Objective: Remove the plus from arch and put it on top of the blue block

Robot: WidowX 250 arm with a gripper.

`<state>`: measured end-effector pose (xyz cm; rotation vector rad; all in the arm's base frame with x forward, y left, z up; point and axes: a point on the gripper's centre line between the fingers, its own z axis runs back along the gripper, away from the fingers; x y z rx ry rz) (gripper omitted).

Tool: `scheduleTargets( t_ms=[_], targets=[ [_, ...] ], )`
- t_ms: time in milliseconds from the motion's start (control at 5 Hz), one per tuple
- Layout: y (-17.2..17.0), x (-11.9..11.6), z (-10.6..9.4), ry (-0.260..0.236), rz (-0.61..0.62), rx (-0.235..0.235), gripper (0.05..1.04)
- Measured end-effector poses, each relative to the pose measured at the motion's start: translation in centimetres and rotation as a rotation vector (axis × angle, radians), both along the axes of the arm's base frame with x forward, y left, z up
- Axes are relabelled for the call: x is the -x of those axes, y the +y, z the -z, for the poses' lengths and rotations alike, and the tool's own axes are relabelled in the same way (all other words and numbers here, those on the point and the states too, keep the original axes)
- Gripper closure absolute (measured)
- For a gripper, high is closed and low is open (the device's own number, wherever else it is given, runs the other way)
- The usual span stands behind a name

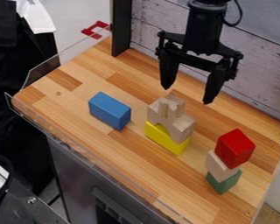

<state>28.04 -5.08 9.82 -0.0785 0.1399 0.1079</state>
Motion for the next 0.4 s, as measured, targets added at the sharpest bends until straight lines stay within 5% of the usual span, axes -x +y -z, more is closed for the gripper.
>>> scheduleTargets(
  t_ms=[400],
  targets=[
    [1.3, 0.2, 0.9, 0.043, -0.032, -0.004, 0.083]
  ],
)
